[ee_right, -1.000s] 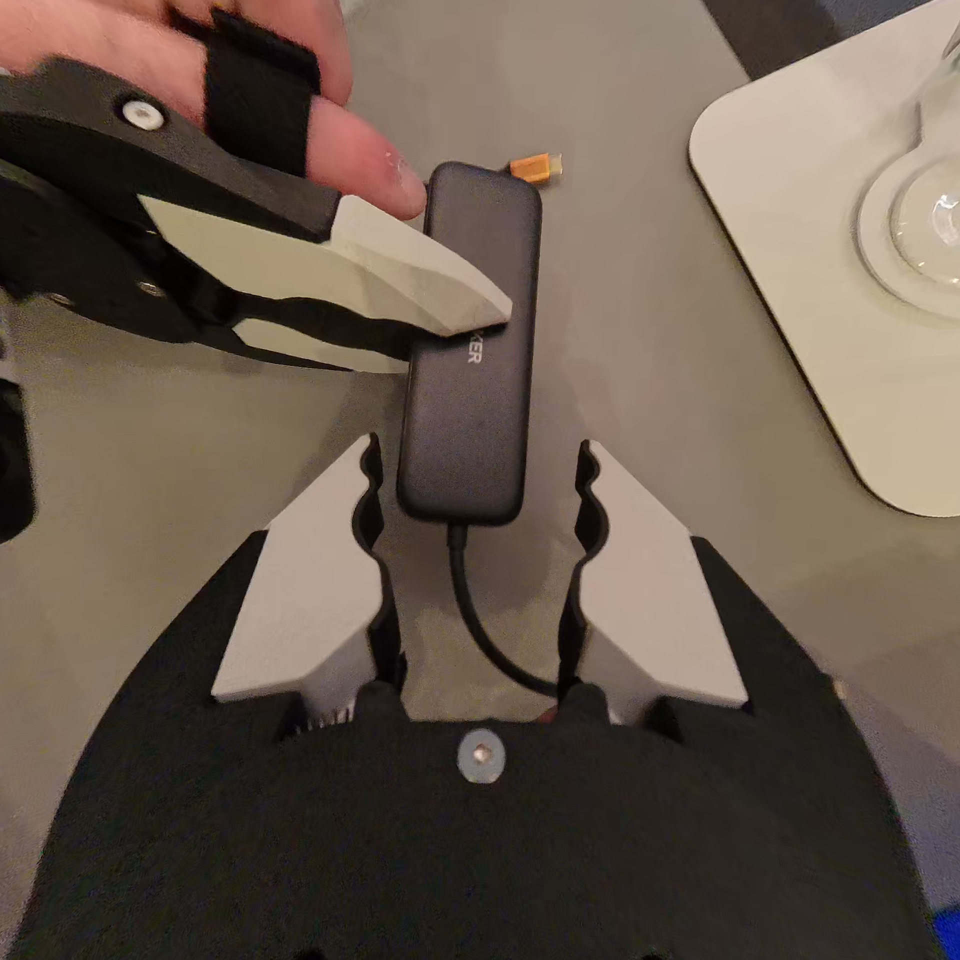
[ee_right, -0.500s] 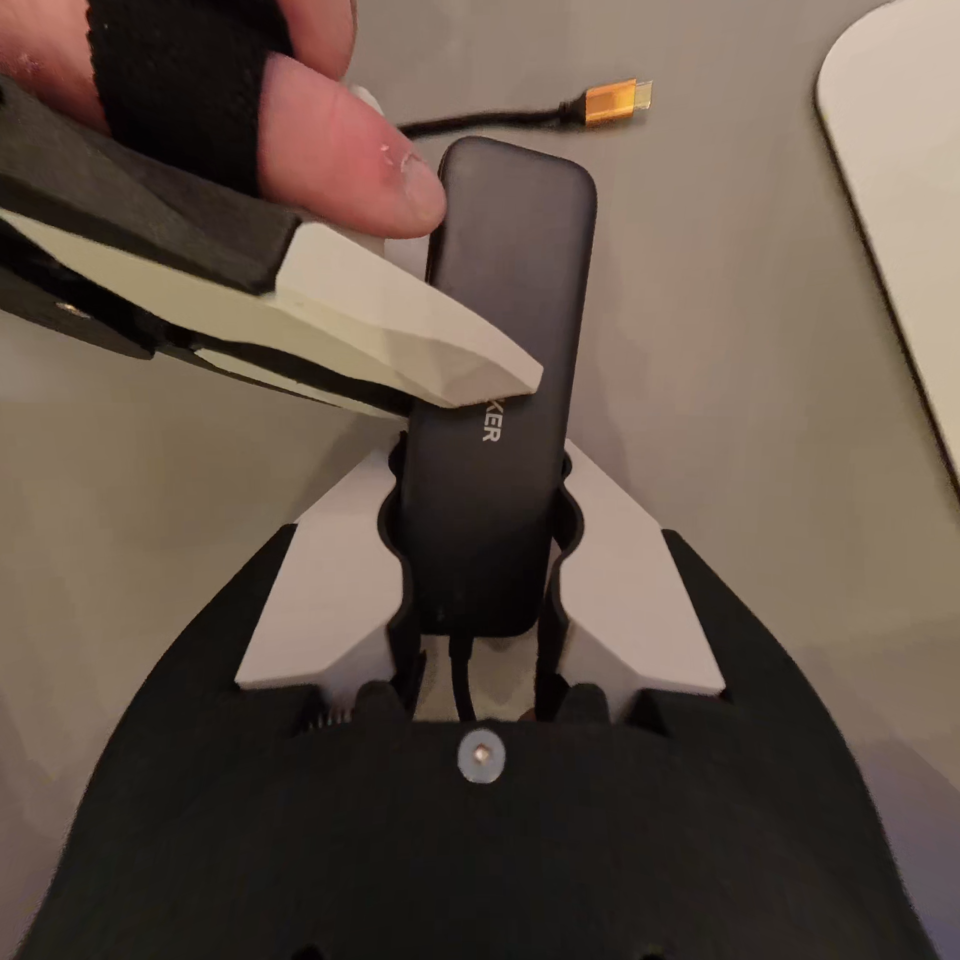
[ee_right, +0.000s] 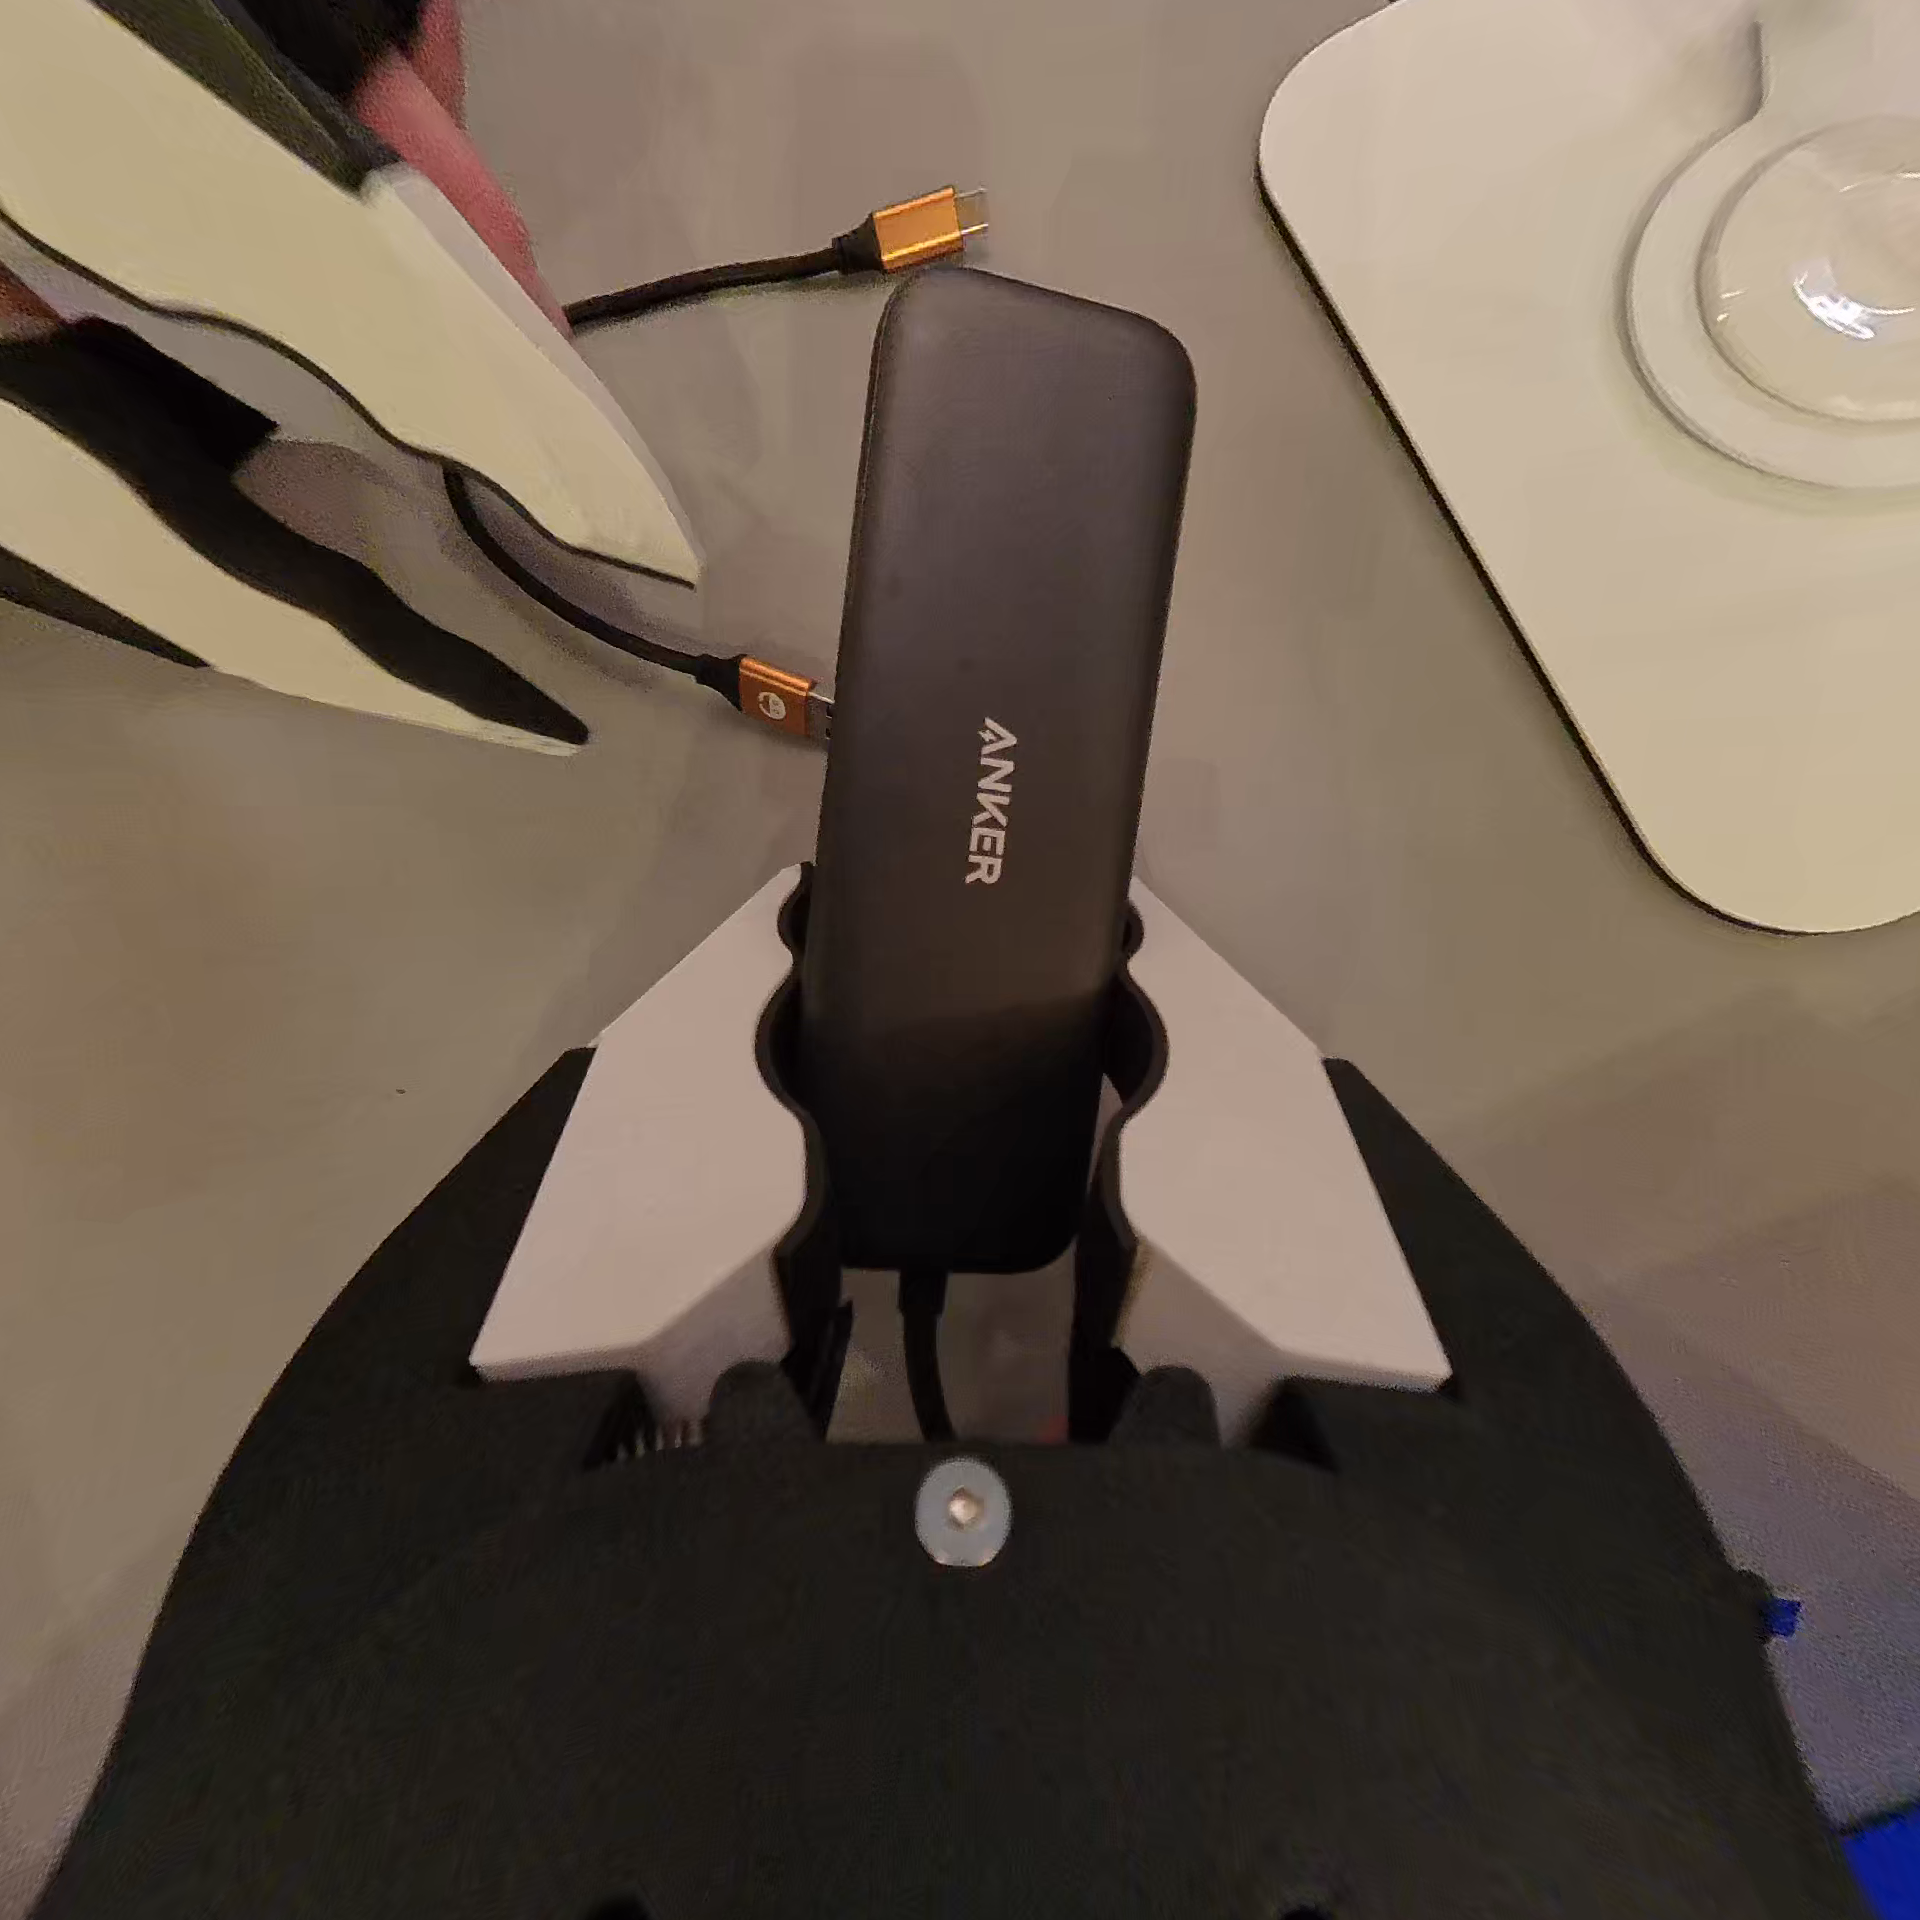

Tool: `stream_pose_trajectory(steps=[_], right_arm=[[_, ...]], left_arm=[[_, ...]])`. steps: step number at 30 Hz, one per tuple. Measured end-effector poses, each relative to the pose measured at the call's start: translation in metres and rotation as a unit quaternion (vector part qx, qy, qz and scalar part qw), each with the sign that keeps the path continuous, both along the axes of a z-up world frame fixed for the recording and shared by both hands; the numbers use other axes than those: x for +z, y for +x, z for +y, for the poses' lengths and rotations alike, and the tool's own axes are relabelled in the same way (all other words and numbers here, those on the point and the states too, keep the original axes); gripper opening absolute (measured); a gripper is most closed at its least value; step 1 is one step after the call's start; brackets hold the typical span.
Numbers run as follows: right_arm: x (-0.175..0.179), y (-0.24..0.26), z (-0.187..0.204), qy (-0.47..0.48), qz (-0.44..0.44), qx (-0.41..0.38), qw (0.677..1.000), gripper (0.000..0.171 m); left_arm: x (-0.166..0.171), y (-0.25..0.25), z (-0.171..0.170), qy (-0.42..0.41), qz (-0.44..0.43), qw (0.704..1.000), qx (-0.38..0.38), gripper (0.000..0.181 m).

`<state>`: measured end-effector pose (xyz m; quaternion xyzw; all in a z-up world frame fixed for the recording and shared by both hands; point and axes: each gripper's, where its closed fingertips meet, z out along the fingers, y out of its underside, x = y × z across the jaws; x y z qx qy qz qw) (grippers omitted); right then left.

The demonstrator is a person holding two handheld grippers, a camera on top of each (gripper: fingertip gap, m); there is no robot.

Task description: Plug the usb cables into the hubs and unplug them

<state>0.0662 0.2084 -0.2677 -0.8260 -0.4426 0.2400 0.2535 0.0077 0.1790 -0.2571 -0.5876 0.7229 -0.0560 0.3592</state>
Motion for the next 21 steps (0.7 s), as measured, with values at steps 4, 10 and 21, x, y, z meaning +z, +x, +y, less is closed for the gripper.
stream_pose_trajectory(steps=[4, 10, 21], right_arm=[[-0.001, 0.001, 0.001, 0.003, -0.001, -0.003, 1.0, 0.051], [0.002, 0.001, 0.002, 0.009, 0.005, -0.005, 1.0, 0.051], [0.009, -0.002, 0.003, 0.019, 0.017, -0.002, 1.0, 0.051]], left_arm=[[-0.029, -0.01, 0.01, 0.042, 0.068, 0.997, 0.007, 0.039], [-0.032, -0.007, 0.019, 0.108, 0.058, 0.992, 0.001, 0.023], [-0.033, -0.009, 0.035, 0.077, -0.035, 0.996, 0.029, 0.014]])
